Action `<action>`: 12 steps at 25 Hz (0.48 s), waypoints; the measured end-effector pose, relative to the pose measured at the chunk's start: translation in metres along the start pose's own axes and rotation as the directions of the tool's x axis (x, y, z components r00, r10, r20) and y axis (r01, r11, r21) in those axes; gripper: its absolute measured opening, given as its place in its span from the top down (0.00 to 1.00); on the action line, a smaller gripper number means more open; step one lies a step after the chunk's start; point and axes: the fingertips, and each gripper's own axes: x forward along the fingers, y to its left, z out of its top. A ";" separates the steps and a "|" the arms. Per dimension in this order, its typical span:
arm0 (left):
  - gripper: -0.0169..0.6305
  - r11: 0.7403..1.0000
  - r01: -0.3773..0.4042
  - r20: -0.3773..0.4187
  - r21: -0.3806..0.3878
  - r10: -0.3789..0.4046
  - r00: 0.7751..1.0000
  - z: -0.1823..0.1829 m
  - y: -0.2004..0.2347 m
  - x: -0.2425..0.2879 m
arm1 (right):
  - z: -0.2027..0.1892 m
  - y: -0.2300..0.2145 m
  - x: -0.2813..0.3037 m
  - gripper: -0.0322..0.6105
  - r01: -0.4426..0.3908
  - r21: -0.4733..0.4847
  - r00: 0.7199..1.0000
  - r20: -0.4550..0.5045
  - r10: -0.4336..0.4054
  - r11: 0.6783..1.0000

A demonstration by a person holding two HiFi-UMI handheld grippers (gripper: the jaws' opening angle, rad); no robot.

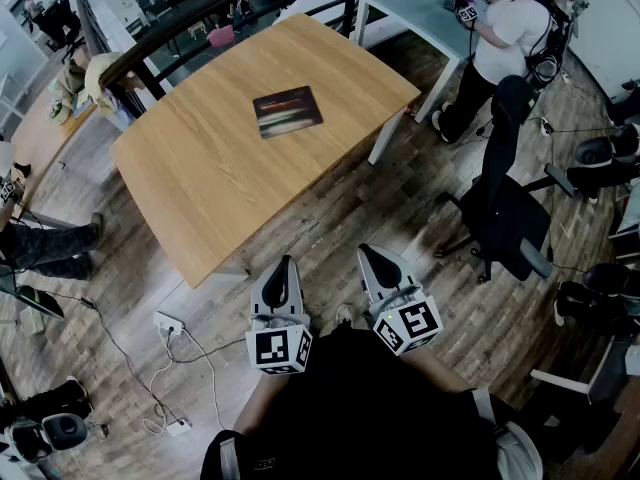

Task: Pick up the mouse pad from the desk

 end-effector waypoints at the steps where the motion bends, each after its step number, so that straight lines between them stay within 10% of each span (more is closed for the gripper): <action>1: 0.94 1.000 -0.001 -0.001 -0.004 0.001 1.000 0.000 0.002 0.001 | -0.002 0.000 0.002 0.90 0.000 0.000 1.000 0.000 0.000 1.000; 12: 0.94 1.000 -0.001 -0.002 -0.015 0.001 1.000 0.003 0.021 0.000 | -0.003 0.010 0.015 0.90 0.005 0.015 1.000 0.011 -0.005 1.000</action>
